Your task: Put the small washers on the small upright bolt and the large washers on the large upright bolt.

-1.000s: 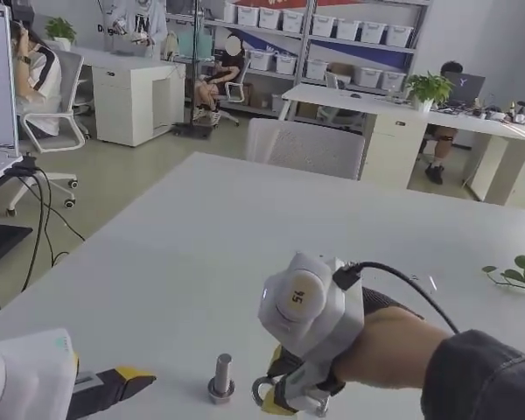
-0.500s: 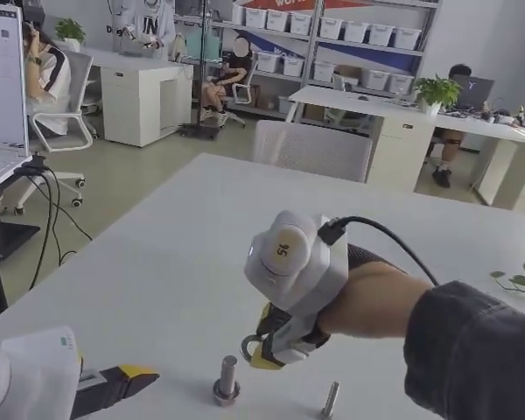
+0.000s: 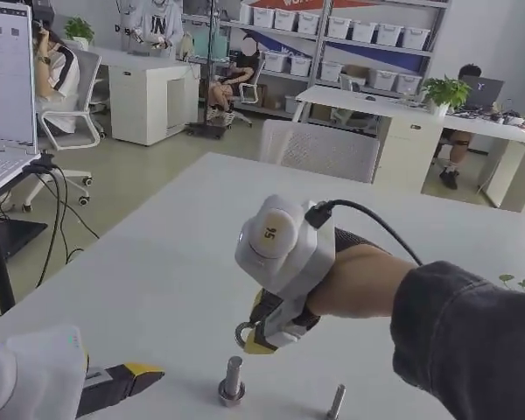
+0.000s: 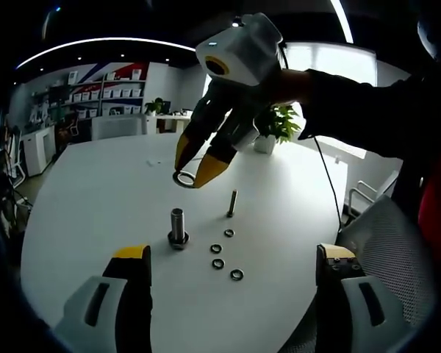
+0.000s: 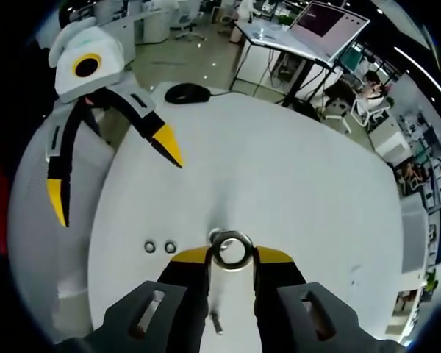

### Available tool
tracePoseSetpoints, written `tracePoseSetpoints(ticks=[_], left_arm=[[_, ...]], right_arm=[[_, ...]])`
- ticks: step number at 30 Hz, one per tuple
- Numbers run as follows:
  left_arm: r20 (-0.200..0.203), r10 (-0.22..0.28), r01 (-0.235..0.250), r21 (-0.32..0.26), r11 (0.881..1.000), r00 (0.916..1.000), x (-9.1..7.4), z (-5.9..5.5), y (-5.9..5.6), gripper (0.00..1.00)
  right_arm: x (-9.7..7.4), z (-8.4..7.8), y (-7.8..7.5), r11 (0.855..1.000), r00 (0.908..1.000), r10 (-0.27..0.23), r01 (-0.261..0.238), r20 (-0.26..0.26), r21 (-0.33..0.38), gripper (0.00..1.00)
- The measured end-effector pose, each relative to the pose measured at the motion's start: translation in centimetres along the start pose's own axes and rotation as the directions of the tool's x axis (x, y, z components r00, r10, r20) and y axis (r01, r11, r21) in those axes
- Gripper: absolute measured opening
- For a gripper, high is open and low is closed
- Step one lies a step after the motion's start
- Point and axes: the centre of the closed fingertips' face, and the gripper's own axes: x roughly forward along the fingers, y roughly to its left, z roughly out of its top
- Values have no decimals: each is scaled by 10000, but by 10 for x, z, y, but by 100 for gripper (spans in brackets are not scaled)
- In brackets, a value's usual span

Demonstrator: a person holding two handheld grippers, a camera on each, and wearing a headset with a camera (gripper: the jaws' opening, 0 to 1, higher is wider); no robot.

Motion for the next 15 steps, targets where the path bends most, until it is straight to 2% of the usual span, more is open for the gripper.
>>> tracePoseSetpoints(ticks=[15], left_arm=[[-1, -6, 6, -50, 10000, 10000, 0, 0, 1, 93]], right_arm=[[22, -2, 4, 9983, 9976, 580, -580, -367, -12, 22]])
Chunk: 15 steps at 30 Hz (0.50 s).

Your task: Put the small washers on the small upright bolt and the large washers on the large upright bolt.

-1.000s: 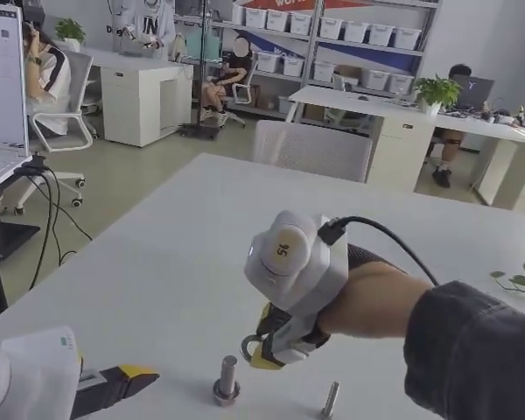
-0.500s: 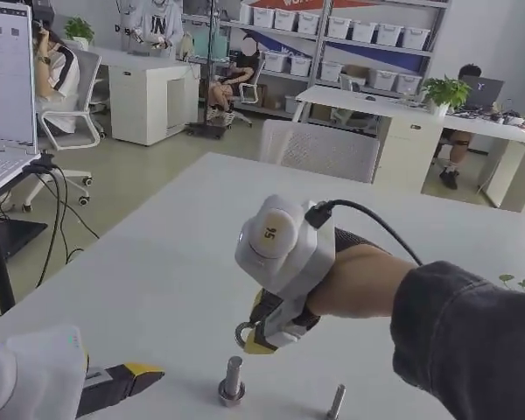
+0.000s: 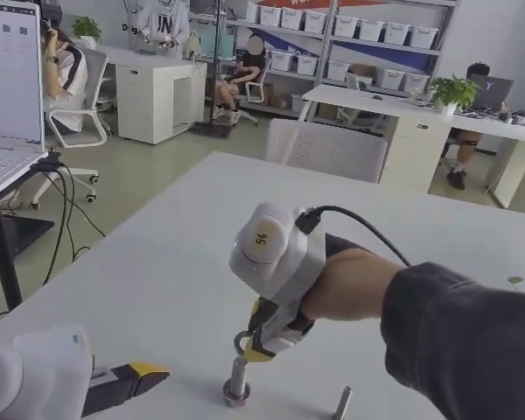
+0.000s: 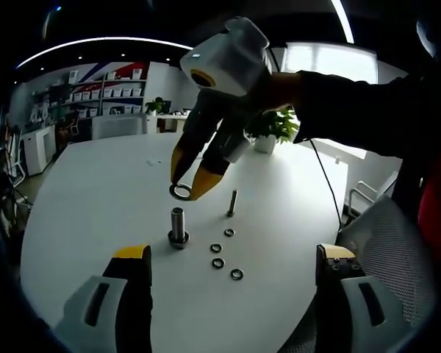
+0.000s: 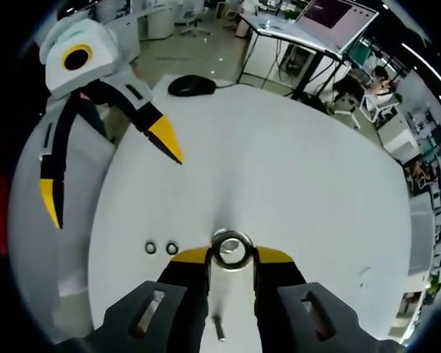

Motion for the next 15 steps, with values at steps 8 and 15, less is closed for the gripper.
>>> tracePoseSetpoints(ticks=[8, 15], left_arm=[[-26, -13, 12, -17, 10000, 10000, 0, -1, 1, 93], [-46, -51, 51, -41, 10000, 10000, -1, -2, 0, 93]], right_arm=[[11, -3, 0, 9997, 9996, 213, -211, -160, 88, 22], [16, -3, 1, 9993, 9992, 340, -337, -232, 133, 22]])
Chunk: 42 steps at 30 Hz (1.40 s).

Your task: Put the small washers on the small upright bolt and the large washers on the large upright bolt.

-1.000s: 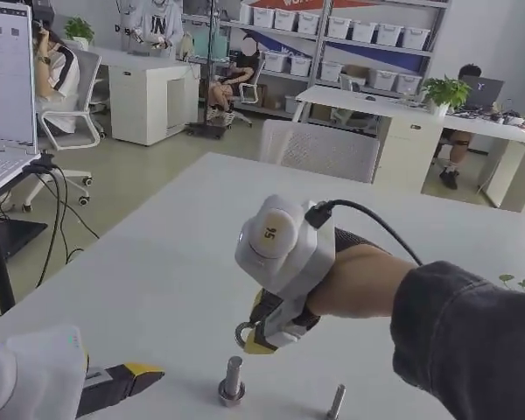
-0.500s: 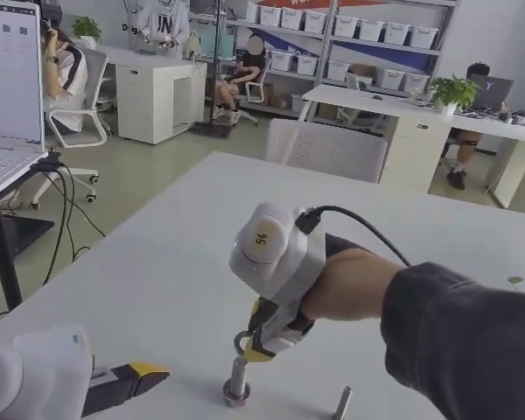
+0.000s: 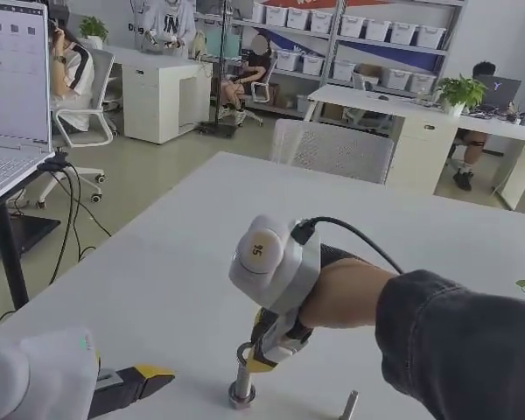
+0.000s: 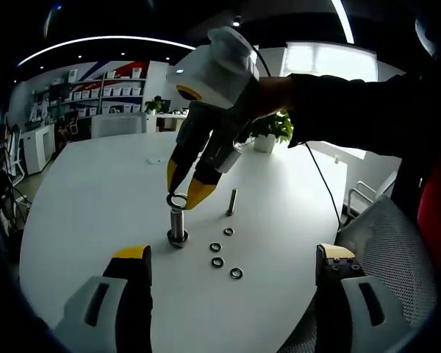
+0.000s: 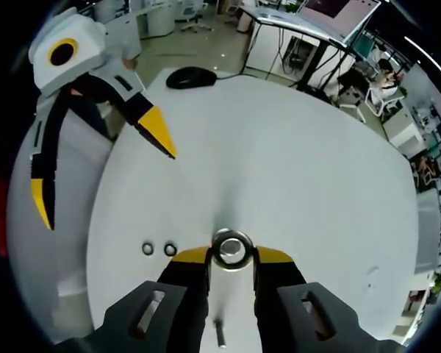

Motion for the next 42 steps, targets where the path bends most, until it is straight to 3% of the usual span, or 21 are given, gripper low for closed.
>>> tracePoseSetpoints(ticks=[42], left_arm=[[-62, 29, -29, -89, 10000, 10000, 1, -3, 2, 92]], right_arm=[[30, -7, 2, 9976, 9973, 646, -637, -340, 275, 22]])
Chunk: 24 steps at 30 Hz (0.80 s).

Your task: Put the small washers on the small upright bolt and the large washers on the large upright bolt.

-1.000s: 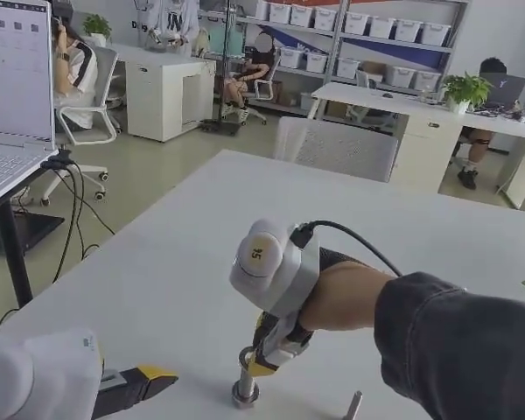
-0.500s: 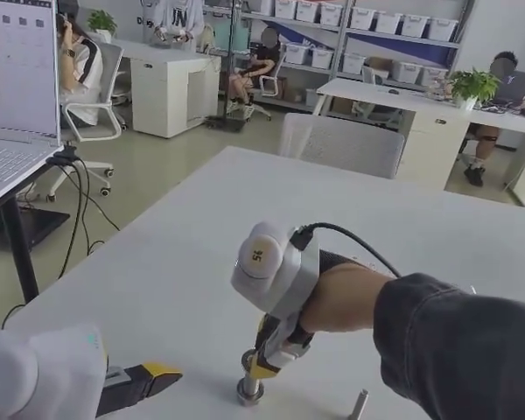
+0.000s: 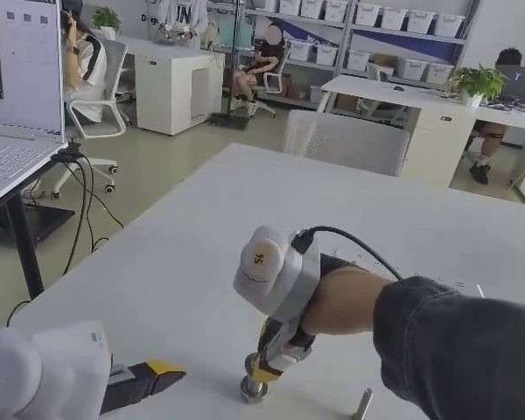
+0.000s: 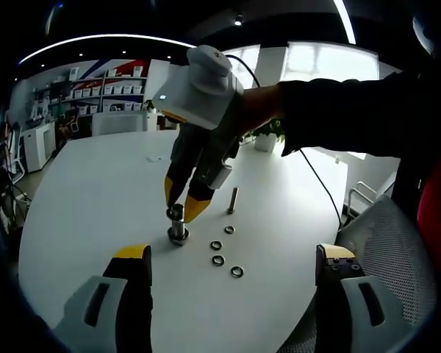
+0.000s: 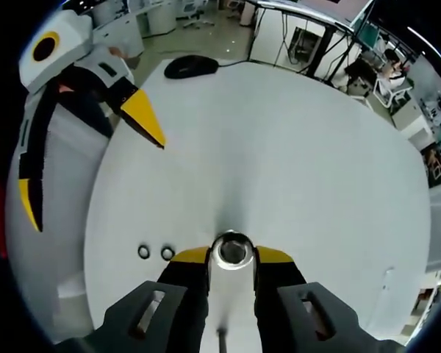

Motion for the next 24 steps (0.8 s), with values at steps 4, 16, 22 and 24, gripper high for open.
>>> tracePoseSetpoints(ticks=[4, 16, 22, 24], left_arm=[[5, 13, -13, -2, 10000, 10000, 0, 0, 0, 92], [10, 9, -9, -24, 10000, 10000, 0, 0, 0, 92], [8, 4, -3, -49, 10000, 10000, 0, 0, 0, 92], [7, -4, 4, -39, 10000, 10000, 0, 0, 0, 92]], right_arm=[[4, -2, 1, 10000, 10000, 46, -46, -72, 25, 22], [15, -5, 3, 9997, 9997, 182, -180, -149, 154, 22], [20, -6, 3, 9996, 9997, 198, -195, -133, 221, 22], [22, -7, 2, 9995, 9997, 201, -197, -171, 248, 23]])
